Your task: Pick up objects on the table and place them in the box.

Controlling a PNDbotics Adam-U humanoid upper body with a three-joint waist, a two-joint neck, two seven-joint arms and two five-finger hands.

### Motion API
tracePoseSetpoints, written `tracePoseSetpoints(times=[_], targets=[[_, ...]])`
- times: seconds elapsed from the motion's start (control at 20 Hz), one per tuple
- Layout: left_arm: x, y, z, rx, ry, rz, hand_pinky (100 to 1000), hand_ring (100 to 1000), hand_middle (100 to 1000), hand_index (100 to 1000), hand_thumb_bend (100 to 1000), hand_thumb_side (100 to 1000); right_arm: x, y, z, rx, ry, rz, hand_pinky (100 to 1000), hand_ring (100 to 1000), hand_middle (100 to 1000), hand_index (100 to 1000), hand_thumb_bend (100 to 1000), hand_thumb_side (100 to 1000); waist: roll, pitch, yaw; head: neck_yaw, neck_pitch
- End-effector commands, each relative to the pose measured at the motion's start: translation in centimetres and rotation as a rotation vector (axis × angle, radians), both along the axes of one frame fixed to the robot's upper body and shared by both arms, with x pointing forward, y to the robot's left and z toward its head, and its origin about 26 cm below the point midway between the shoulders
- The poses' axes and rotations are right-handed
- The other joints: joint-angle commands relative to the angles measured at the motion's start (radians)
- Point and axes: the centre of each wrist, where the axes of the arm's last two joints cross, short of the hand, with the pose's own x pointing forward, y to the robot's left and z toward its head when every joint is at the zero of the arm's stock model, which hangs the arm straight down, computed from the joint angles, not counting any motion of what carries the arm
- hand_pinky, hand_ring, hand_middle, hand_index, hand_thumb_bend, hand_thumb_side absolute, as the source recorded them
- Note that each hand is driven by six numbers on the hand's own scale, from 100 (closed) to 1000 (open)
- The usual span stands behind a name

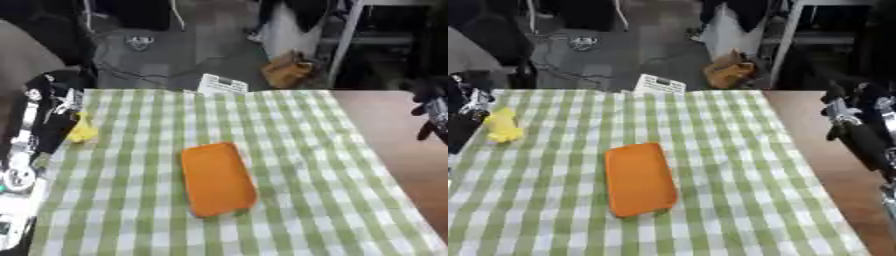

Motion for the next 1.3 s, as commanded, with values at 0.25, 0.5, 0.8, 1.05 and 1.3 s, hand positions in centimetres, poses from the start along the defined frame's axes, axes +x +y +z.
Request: tracePoseSetpoints(times=[0.25,0.5,0.8,1.05,1.3], targets=[[2.3,2.7,3.5,0.432,0.137,0.179,580,720,800,882,589,410,-0.1,-0.4,0.8,-0.022,-0.024,-0.005,340,561,570,822,193,626,0.015,-0.027,-0.003,-0.010,-0.007],[5.0,5.5,5.1,0.663,0.334,0.264,680,784,847,920,673,155,-0.2,-0.5,0.7,-0.025,-0.018,-0.007,340,560,570,822,198,626,0.017,-0.029,-0.006,-0.017,-0.009],[7.5,7.2,6.5,0.840,0.497,0.287,732,816,862,922,669,129,-0.2,-0.6,0.5,-0.029,-0.008,-0.006,339,560,570,823,200,626,0.017,-0.033,-0.008,-0.019,-0.008],[9.7,8.1,6.8,0.903,0.593,0.319,737,859,909,913,701,138,-0.3,-0.6,0.3,-0.031,-0.001,-0.005,339,560,570,822,202,626,0.016,-0.037,-0.010,-0.019,-0.012],[11.1,8.8,5.4,0.901,0.643,0.393,746,872,912,913,669,164,-0.3,-0.6,0.2,-0.031,0.002,-0.005,339,559,570,822,204,626,0.017,-0.038,-0.012,-0.021,-0.016]])
